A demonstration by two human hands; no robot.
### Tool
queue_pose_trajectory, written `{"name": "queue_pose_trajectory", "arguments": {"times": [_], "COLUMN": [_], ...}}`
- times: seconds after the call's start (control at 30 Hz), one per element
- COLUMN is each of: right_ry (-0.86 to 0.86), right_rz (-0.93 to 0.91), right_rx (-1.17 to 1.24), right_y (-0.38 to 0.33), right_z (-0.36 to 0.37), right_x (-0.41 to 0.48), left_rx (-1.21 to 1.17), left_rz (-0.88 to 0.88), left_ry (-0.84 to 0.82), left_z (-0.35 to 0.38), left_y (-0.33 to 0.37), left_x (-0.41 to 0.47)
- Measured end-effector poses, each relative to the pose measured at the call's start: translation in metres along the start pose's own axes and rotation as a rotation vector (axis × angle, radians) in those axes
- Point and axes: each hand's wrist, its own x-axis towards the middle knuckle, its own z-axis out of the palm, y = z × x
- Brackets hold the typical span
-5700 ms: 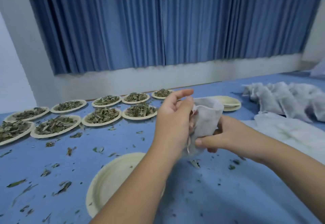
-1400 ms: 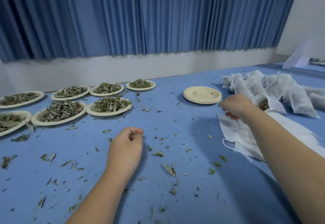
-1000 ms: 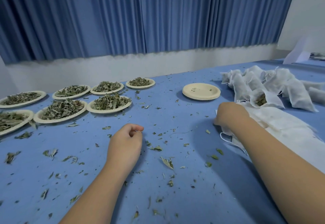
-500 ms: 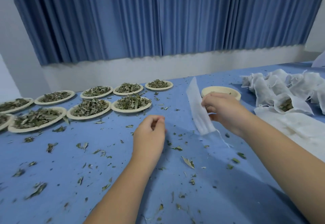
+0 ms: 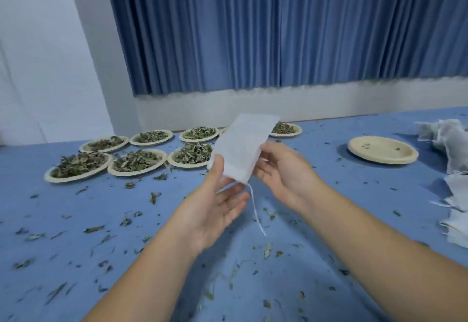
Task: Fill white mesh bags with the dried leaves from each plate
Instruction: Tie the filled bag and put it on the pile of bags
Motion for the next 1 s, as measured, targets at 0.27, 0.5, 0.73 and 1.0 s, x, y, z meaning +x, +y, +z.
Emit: {"name": "queue_pose_trajectory", "arguments": {"times": [0.27,0.5,0.73,1.0], "right_ry": [0.069,0.393,0.501,0.569], "right_rz": [0.294,0.307,0.352,0.399], "right_rx": [-0.513,-0.491,-0.466,-0.512], "right_y": [0.043,0.021,0.035,0.039], "right_z": [-0.006,-0.044,-0.029,-0.026], "right_x": [0.03,0.096,0.125,0.144], "left_rx": [0.168,0.131,0.106,0.168], "left_rz": [0.189,0.151,0.11,0.123], "left_ry": [0.335,0.401,0.419,0.42], "left_z": [-0.084,-0.111,-0.115,-0.117], "left_y": [0.009,0.019,0.019,0.02], "left_x": [-0.006,0.013,0.019,0.022]}}
